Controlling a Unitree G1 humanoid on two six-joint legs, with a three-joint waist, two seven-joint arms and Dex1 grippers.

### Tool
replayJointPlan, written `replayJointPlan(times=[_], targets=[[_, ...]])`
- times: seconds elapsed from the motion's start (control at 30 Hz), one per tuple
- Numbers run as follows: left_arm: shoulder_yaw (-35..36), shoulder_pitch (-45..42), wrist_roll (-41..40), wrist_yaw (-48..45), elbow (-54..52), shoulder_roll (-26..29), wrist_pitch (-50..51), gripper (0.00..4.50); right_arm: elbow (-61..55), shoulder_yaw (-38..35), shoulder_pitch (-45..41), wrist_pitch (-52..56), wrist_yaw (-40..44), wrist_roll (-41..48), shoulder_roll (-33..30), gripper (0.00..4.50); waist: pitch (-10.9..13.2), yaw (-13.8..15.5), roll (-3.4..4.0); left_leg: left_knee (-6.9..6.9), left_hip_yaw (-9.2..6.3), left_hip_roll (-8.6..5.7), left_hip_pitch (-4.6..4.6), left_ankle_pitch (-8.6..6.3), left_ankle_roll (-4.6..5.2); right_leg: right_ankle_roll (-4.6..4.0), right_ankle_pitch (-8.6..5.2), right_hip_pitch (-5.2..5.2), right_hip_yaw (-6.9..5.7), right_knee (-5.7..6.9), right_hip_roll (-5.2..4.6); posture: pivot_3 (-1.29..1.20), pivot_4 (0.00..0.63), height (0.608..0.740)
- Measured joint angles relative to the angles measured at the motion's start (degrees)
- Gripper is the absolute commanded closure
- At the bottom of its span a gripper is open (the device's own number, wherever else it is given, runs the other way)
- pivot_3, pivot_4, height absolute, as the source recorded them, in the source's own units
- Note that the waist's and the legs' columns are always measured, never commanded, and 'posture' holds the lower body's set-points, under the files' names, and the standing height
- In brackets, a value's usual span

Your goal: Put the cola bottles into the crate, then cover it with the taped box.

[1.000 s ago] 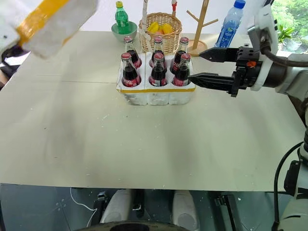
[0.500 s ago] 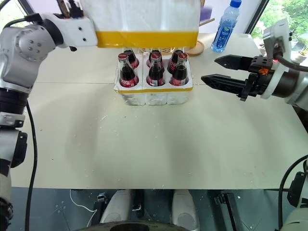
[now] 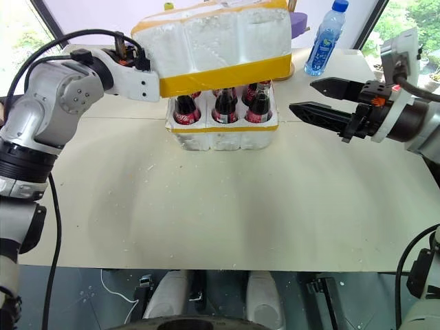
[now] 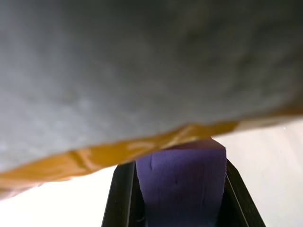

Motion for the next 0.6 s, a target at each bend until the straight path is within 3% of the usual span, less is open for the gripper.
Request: replayJointPlan(times=[0.1,0.13,0.2,0.3,0.37,0.6], targets=[[0.0,0.2,0.5,1.1,1.0,0.0,-0.5,4.2,0.1,0.2,0.0,-0.5,0.0,0.0,0.5,0.0,0.0,0.0,0.0,0.01,0.0,0.0,0.0,-0.01,0.02,0.0,0.0,0.0,0.0,0.0,-0.01,0.0,0.15,0.74],[0.0,0.6,0.6,1.5,1.0,0.0,-0.9,3.17,0.3,0.3,0.0,-0.8,0.0,0.0,0.6,0.0,0.0,0.0,0.0,0.01,0.0,0.01,0.0,-0.01,0.03,0.0,0.0,0.01,0.0,0.0,-0.01,0.0,0.15,0.74],[0.0,1.6,0.8,1.9,1.2,-0.4,-1.4,2.4,0.8,0.4,0.0,-1.0,0.0,0.0,0.7,0.0,0.0,0.0,0.0,0.01,0.0,0.01,0.01,-0.01,0.02,0.0,0.0,0.02,0.0,0.0,-0.01,0.0,0.15,0.74],[-0.4,2.7,1.1,2.6,2.7,-2.0,-1.6,0.72,1.2,0.9,-0.1,-1.3,0.0,-0.1,0.8,0.0,0.0,0.1,0.0,0.01,-0.01,0.0,-0.01,-0.01,0.02,0.0,0.0,0.01,-0.01,0.0,-0.01,0.0,0.15,0.74],[-0.3,2.6,1.1,3.4,3.1,-2.6,-1.6,0.04,1.2,0.9,-0.1,-1.5,0.0,-0.1,0.8,0.0,0.0,0.0,0.0,0.02,-0.01,0.01,-0.01,-0.01,0.03,0.0,0.0,0.01,0.0,0.0,-0.01,0.0,0.15,0.74],[-0.3,1.4,1.5,5.1,3.6,-3.1,-4.3,0.04,1.7,1.2,0.0,-2.1,0.0,-0.2,0.8,0.0,0.0,0.0,0.0,0.01,-0.01,0.0,0.0,-0.01,0.02,0.0,0.0,0.01,0.0,0.0,-0.01,0.0,0.15,0.74]])
